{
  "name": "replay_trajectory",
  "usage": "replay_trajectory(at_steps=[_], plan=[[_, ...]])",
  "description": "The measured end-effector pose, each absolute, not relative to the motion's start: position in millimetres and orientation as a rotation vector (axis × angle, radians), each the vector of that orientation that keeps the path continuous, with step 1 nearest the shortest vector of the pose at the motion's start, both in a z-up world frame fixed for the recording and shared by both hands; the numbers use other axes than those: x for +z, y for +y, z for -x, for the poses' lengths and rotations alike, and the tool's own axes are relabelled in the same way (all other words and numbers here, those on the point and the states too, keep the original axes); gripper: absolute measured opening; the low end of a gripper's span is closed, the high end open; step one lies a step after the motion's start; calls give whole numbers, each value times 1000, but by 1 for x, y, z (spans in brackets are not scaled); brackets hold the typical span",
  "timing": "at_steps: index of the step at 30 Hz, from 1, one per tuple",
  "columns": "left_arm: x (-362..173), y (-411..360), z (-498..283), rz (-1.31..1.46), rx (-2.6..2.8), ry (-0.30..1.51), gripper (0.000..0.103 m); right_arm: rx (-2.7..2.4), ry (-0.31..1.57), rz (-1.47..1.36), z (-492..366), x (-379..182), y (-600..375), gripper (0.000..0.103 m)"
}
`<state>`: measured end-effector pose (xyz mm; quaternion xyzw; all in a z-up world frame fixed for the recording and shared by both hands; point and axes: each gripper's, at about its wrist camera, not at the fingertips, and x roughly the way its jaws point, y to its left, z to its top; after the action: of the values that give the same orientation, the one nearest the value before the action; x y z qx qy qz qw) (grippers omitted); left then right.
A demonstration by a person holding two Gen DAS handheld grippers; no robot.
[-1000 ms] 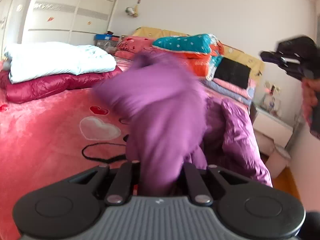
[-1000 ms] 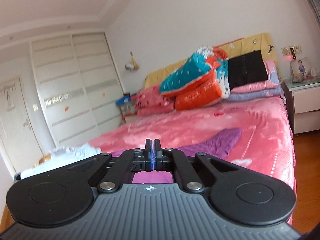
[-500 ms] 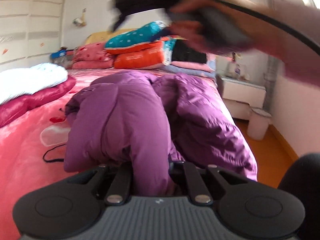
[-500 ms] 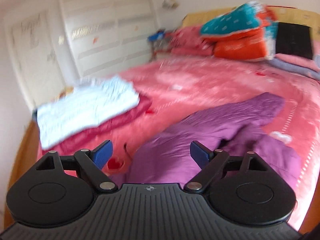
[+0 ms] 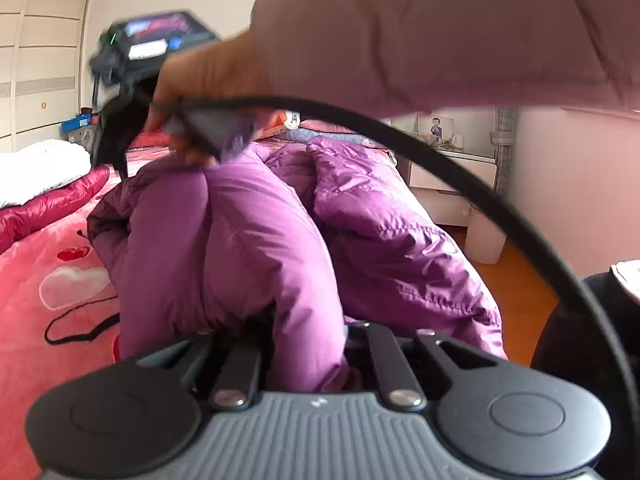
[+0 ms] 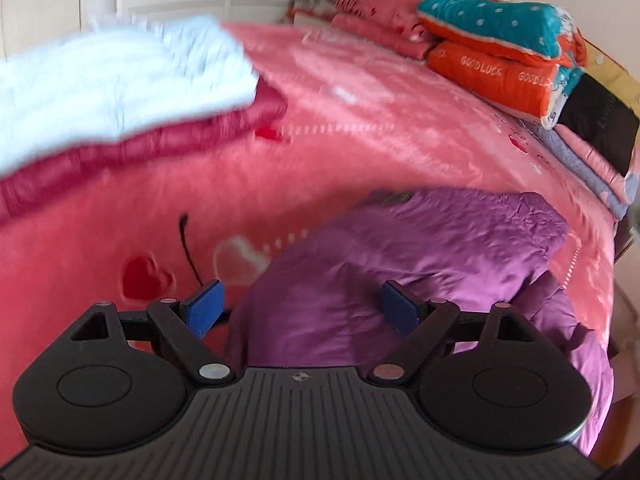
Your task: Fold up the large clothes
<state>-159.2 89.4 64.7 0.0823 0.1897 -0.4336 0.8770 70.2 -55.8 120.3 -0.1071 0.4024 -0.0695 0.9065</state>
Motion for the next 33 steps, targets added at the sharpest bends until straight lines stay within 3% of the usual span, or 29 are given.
replay_trajectory(at_steps=[4,5,6,8,11,14,25,33], plan=[[63,93,154,-140,-900,425,9,-196,846,383,-76,99,-44,103],[63,95,153,-133,-898,430,9,-198,856,404,-75,95,-45,98],[62,95,152,-128,-893,434,9,-199,863,420,-74,91,-47,89],[62,97,149,-112,-879,449,9,-191,853,440,-65,88,-52,55],[62,100,142,-74,-860,478,9,-199,807,370,-62,95,-73,28],[62,103,141,-60,-839,485,9,-218,733,213,-50,106,-103,13],[70,125,126,55,-716,530,9,-330,359,-341,79,163,-216,7],[83,130,135,4,-641,473,9,-439,340,-656,183,123,-278,6]])
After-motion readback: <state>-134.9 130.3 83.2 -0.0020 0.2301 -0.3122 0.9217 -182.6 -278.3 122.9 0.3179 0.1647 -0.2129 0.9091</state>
